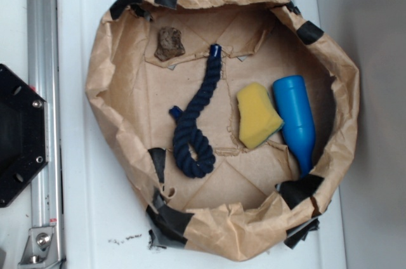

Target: Grab the rock.

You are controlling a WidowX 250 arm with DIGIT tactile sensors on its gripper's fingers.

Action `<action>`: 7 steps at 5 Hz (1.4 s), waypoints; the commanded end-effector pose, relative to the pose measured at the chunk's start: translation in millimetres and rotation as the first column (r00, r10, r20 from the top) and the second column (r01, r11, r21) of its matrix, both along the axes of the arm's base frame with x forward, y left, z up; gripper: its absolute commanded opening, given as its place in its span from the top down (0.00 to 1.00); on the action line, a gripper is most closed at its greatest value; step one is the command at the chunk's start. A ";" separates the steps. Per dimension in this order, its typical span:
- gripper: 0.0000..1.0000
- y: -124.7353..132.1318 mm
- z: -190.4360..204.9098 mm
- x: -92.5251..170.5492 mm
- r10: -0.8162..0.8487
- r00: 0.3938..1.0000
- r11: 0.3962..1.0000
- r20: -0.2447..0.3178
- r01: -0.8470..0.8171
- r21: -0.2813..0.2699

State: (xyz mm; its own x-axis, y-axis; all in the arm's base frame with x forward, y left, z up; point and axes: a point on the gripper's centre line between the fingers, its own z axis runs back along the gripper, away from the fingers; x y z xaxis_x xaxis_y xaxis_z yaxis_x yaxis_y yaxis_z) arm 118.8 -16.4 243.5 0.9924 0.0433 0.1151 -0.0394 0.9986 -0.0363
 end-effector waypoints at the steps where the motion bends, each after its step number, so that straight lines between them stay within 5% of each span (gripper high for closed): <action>1: 0.00 0.0 0.0 0.0 0.000 1.000 1.000 0.000 0.000 0.000; 2: 0.00 35.8 -7.6 50.0 0.247 0.968 0.967 -0.037 -0.249 -0.053; 3: 0.00 52.8 -36.7 89.6 0.476 0.874 0.870 -0.096 -0.484 -0.096; 4: 0.00 71.3 -71.9 121.5 0.682 0.729 0.727 -0.063 -0.684 -0.056; 5: 0.00 83.0 -113.2 112.5 0.842 0.533 0.537 -0.085 -0.843 0.036; 7: 0.00 83.0 -113.2 112.5 0.842 0.533 0.537 -0.085 -0.843 0.036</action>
